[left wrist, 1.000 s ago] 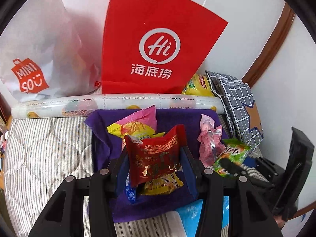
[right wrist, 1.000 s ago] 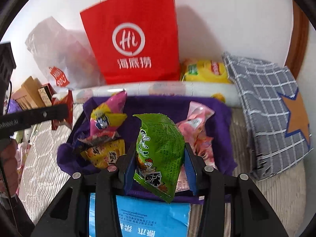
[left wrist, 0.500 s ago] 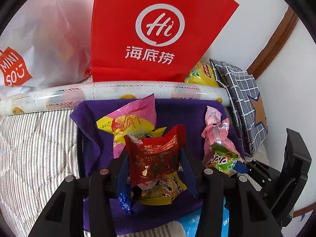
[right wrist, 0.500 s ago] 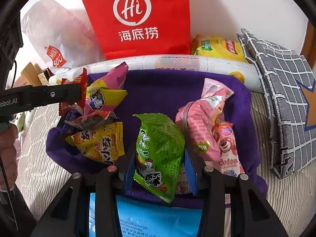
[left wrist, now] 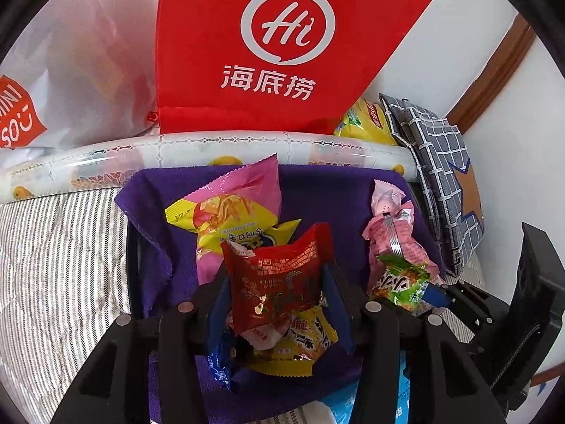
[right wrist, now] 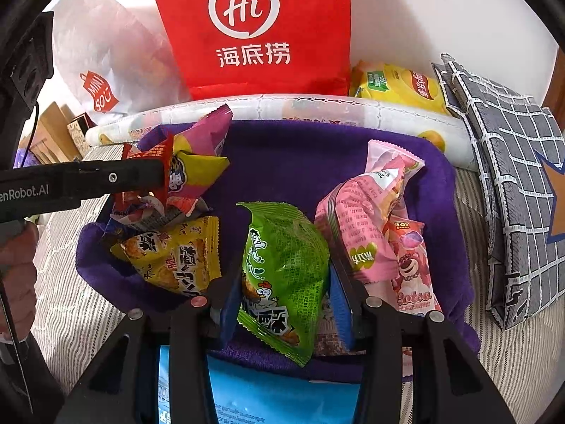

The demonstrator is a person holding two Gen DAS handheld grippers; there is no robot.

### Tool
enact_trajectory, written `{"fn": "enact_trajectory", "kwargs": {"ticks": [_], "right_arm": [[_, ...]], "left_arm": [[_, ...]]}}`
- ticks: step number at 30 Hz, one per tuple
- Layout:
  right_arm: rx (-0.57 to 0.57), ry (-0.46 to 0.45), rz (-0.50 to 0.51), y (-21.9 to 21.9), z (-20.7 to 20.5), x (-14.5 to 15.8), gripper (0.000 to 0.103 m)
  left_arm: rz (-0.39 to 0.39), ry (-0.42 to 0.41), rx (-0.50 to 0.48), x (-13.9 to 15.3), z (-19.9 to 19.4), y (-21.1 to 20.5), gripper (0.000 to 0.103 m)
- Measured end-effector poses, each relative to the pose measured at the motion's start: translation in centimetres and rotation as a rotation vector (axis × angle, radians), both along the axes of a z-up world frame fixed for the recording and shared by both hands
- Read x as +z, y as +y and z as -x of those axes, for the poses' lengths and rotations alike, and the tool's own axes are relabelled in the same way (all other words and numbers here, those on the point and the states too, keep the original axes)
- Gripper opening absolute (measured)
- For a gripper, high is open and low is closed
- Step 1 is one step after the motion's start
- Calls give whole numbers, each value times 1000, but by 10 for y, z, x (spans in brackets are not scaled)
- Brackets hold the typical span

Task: Organize snacks

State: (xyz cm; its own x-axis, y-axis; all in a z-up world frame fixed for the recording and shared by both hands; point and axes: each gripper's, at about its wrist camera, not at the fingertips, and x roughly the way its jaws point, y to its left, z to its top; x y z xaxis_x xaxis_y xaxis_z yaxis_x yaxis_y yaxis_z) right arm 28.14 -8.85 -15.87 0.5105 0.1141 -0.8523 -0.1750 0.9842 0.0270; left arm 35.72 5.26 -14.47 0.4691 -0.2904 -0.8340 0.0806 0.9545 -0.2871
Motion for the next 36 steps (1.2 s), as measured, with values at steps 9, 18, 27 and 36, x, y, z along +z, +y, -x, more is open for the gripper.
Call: {"fn": "enact_trajectory", "kwargs": {"ticks": [9,18,27,36], "right_arm": [[2,-8,5,0,1,1,45],[0,-9,13,1,1,0,49],[-3,-24,30,1,5,3,55],[-25,-66,21,-1,13,18,70]], "left_arm": [[-4,14,-9,-5,-1,-2,48],[0,20,-7,-8,0,-1,48],[5,32,-9,-8,0,0,51],[-20,-10,-9,10,9,-1,69]]}}
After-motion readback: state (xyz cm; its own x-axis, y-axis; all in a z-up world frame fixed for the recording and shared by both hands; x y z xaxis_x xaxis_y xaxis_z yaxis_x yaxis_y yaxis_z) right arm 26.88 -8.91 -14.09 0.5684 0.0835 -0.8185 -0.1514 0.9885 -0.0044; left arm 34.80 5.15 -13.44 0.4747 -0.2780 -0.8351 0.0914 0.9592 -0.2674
